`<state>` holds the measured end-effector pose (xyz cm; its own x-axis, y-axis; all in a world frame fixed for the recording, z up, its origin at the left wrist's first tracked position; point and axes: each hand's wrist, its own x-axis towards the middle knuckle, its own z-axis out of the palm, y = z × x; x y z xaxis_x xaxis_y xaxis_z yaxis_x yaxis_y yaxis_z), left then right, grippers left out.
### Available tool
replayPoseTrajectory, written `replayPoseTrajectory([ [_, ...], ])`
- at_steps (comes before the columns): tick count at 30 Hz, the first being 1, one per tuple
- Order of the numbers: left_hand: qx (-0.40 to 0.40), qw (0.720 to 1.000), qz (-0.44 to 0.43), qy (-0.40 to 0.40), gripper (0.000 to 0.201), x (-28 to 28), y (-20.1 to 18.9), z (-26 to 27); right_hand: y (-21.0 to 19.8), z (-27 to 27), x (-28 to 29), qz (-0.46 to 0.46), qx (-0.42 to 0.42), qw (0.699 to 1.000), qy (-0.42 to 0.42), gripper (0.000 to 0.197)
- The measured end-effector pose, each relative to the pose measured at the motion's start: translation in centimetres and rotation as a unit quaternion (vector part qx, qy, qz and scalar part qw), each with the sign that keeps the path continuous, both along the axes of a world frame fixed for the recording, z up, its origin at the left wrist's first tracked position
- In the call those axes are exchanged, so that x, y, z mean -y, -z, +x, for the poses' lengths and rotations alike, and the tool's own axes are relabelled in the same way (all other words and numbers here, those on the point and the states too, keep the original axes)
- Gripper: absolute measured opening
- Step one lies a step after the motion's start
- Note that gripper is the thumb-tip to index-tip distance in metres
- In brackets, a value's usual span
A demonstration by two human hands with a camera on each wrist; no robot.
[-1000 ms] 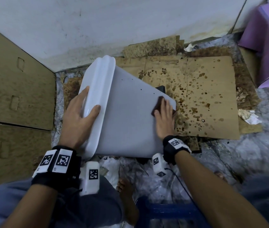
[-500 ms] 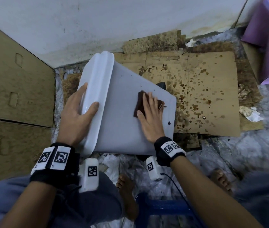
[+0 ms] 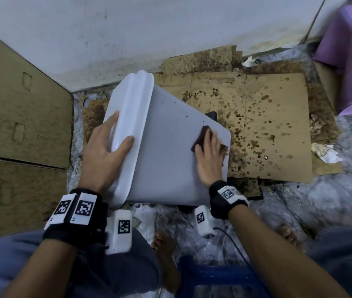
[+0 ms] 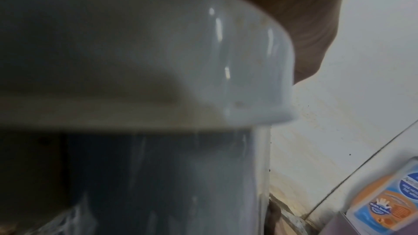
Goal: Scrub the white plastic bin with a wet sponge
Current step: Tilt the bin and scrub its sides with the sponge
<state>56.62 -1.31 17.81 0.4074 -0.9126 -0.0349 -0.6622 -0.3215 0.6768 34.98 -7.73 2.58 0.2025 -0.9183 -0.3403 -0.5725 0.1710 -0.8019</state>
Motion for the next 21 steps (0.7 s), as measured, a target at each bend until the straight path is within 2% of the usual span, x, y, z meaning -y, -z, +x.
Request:
replayPoseTrajectory([
  [5,0.025,1.000,0.016,0.009,0.072,0.5,-0.7,-0.3,-5.1,4.2,-2.3,-0.136,0.041,0.987,-0.081,0.060],
  [12,0.068,0.997,0.042,0.011,0.084,1.5,-1.0,-1.1,-8.8,6.7,2.1,-0.185,0.053,0.975,-0.112,0.061],
  [18,0.047,0.998,0.047,-0.002,0.089,1.3,-1.1,-1.5,-7.7,6.6,5.7,-0.171,0.048,0.979,-0.099,0.058],
  [21,0.032,0.999,0.040,0.002,0.083,1.3,-0.8,-1.1,-5.2,4.8,6.5,-0.105,0.031,0.993,-0.050,0.056],
])
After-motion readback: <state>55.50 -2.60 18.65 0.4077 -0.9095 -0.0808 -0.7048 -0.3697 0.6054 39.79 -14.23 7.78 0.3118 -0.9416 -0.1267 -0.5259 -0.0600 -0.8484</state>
